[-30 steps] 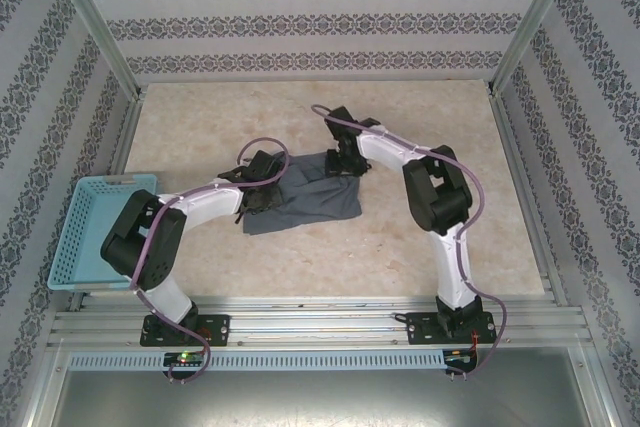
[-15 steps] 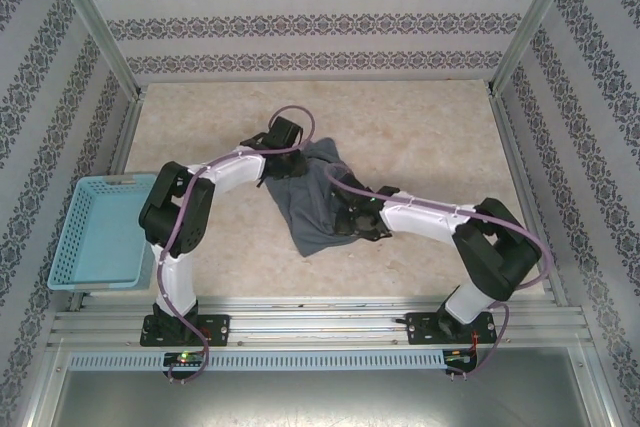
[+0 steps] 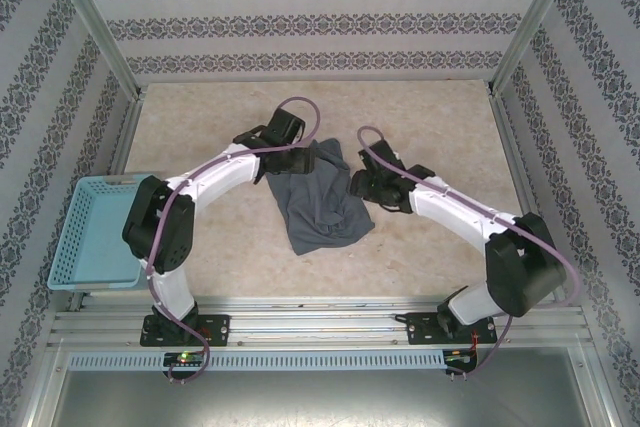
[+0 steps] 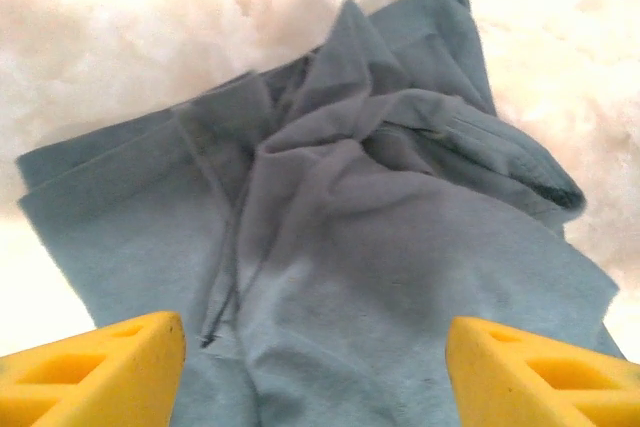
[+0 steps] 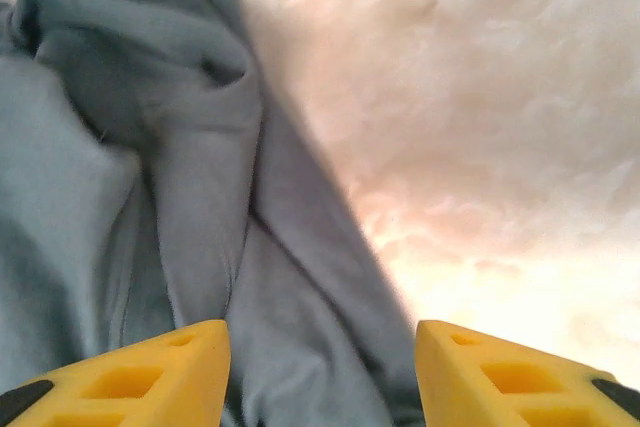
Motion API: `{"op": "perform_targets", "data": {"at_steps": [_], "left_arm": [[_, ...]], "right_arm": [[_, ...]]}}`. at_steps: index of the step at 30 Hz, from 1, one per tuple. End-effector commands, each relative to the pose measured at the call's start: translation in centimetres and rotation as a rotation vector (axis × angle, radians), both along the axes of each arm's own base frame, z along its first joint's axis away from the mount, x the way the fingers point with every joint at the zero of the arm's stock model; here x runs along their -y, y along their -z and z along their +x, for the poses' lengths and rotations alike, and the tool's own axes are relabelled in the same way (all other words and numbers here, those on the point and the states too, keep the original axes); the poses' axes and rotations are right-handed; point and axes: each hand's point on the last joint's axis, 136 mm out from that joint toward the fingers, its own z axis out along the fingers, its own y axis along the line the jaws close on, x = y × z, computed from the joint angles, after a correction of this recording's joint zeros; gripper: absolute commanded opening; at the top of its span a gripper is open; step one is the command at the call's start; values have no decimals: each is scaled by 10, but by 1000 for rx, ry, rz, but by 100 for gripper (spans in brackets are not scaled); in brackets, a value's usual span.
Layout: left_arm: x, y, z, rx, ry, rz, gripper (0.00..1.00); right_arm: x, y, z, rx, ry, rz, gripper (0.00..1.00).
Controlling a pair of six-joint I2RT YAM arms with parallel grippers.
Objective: Fold the inside-out t-shirt
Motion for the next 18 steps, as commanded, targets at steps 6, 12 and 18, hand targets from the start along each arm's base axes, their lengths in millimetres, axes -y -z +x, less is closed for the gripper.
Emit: {"op": "perform_targets", "data": {"at_steps": [6,12,18], "left_arm": [[16,30,12,-59,33,126,72],[21,51,20,-96,30,156,64],[25,52,24,-104,21,141,38]], "right_arm": [[-7,4,15,-3,-52,40,54],[-5,15,10,-15,-50,35,54],[-3,19,7,-22,-52,28,55]]}}
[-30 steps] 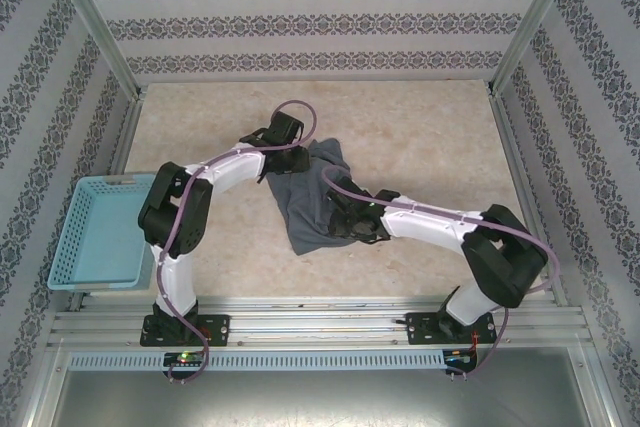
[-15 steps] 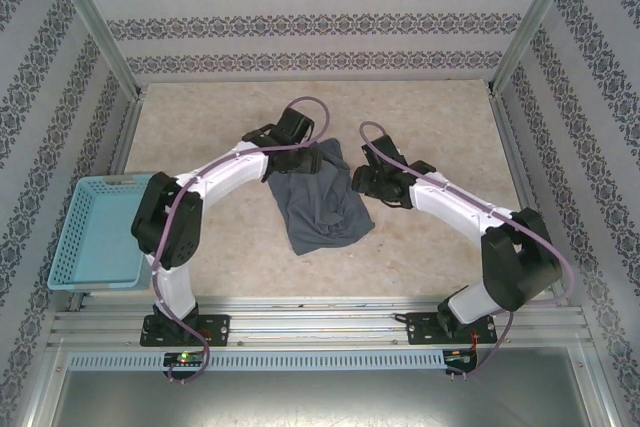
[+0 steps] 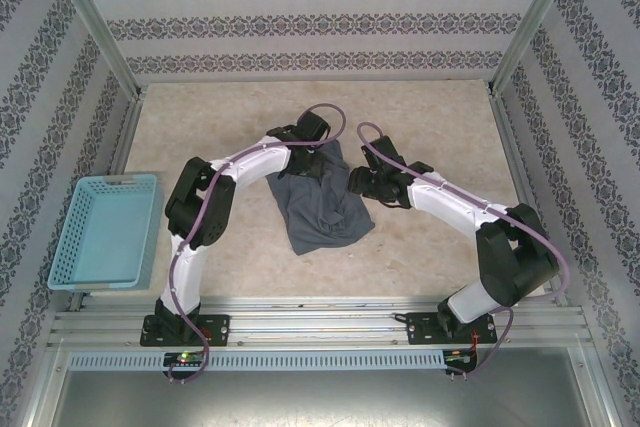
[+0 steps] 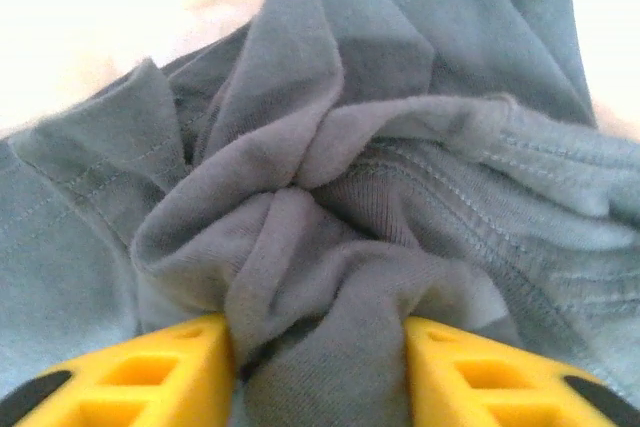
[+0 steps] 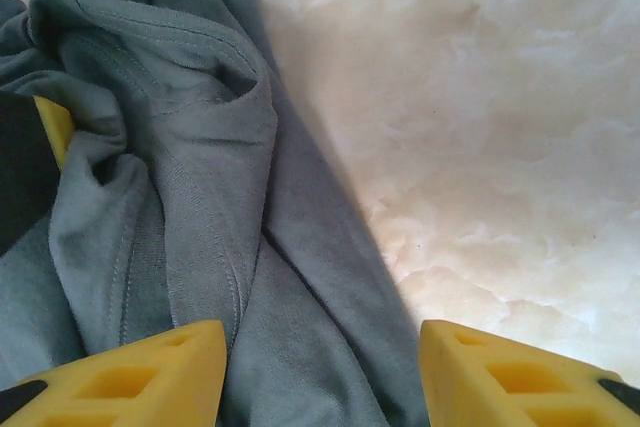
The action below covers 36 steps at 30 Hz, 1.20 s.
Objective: Fold the inside-out t-shirt
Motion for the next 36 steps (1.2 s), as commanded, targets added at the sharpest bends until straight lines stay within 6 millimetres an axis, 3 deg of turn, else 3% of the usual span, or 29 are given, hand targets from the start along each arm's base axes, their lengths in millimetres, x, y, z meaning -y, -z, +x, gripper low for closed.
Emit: {"op": "perform_targets", "data": {"at_steps": [1,8,12,18,22,28,36], "left_arm": [[-2,-14,0,15,-11,10,33],[-24,-64,-12,148,-90,-64,16],[-50,-77,-24,195,-170,-148,11],[-92,-54,-35,154,-292,-242,8],[-103,-32,-41,110,-341,-294,8],[-101,-10,-37,61,-333,-338,14],[-95,-9,-27,54,-304,-337,22]], "right_arm": [[4,5,-2,-2,-10,-14,55],[-1,-7,8,26,-47,-25,55],[-8,-13,17,35,-70,-20,56],[-27,-16,31,36,-139,3,56],[-44,-18,44,43,-204,22,56],[-74,-8,63,15,-313,5,56],[-96,22,80,-39,-361,-37,56]]}}
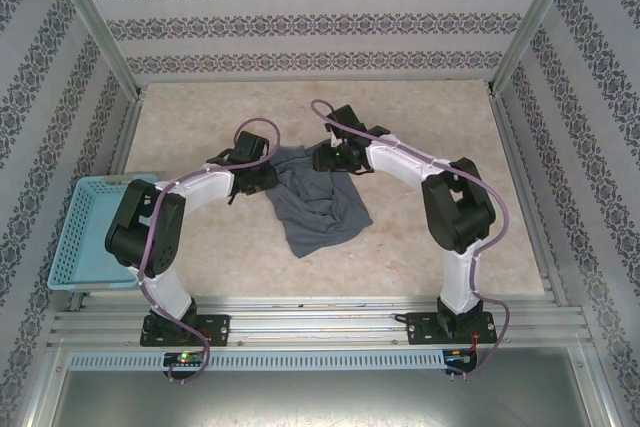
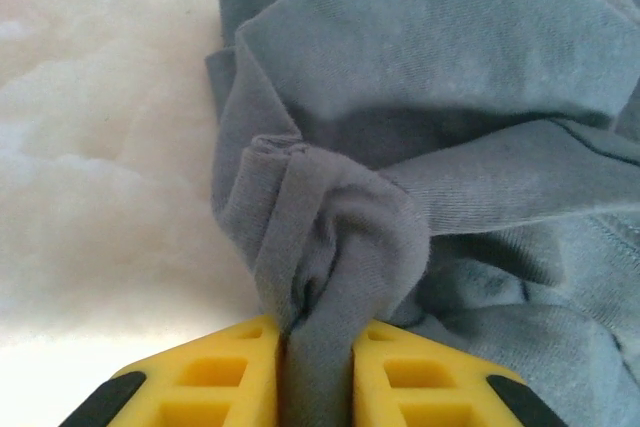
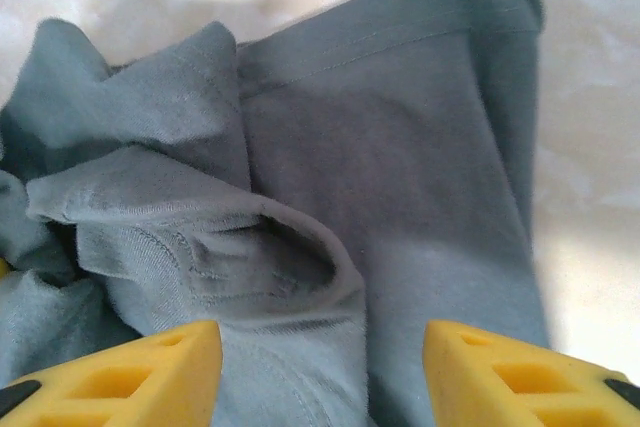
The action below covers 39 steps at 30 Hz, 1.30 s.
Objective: Fold the inside-out t-shirt
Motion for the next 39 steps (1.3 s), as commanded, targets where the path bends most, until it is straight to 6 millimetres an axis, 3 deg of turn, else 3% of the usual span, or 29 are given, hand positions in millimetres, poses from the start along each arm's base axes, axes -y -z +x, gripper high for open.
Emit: {"op": "perform_targets", "data": {"at_steps": [1,7,14,17,24,28,32,34,39], "left_arm": [[5,-12,14,39,14,-32,22],[12,-20,16,52,52,-55,22],[12,-24,13,58,71,-43,25],[9,-24,11,59,68,-33,28],[14,-30,12,75,91,-55,17],[23,-41,15,108,121,-84,15],[26,-42,17,117,133,-88,15],[25,-40,17,113,133,-80,20],[14,-42,9,86,141,31,51]], "right_arm": [[-8,12,3,-34,-39,-25,56],[-14,17,18,-30,-48,-15,47],[9,1,25,16,8,-12,7],[19,-11,19,40,25,-31,1],[59,-30,-5,94,146,-105,0],[76,-36,-22,108,200,-124,0],[86,-42,-23,128,231,-135,0],[86,-43,-18,128,230,-128,0],[62,-37,-3,95,157,-77,0]]}}
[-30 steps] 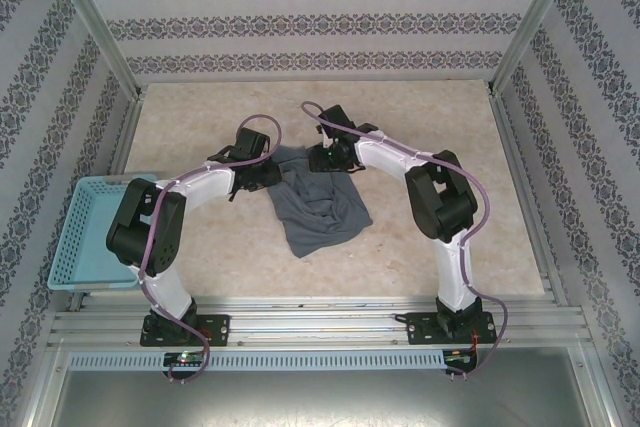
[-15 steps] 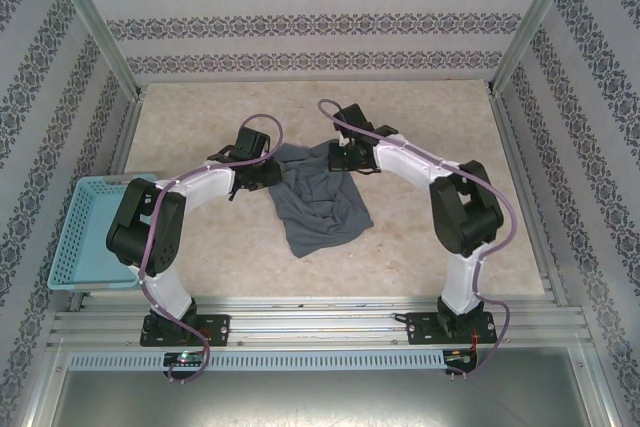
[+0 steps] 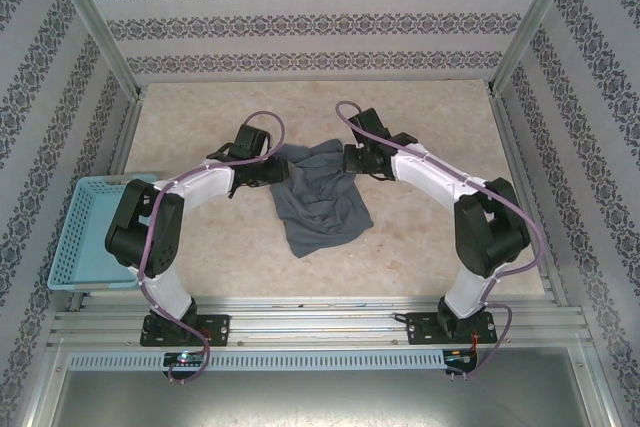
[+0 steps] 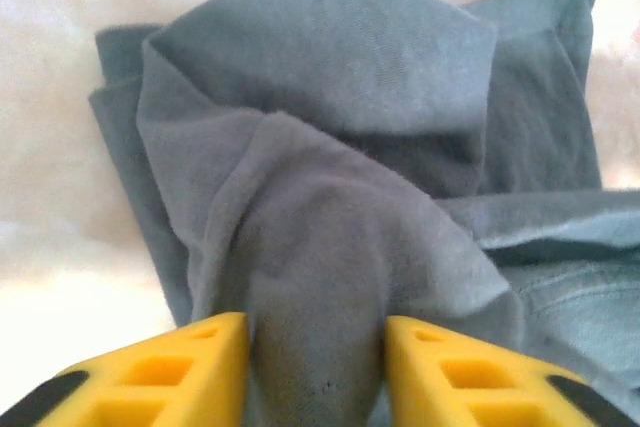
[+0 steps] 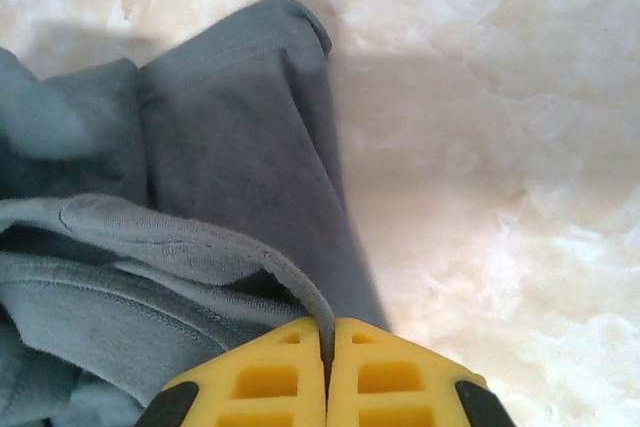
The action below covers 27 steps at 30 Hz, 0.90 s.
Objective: Fold the inside-out t-shirt
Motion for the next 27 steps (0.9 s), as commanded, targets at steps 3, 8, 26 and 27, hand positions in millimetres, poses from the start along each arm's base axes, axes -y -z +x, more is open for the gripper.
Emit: {"op": "perform_targets", "data": {"at_steps": [3,8,26,27], "left_arm": [[-7,-31,-6,59,38,160,66],[8,-38,-8,77,105,256,78],[16,-7,20,16,82,355,22],[14,-14,20,37,70,347,18]], "right_arm": [[-26,1,18,-20,-68,63,2],[-37,0,26,-43,-67,80,5],[-33,9,40,-66,-33,88,2],[-30,10,41,-68,-25,83,2]]}}
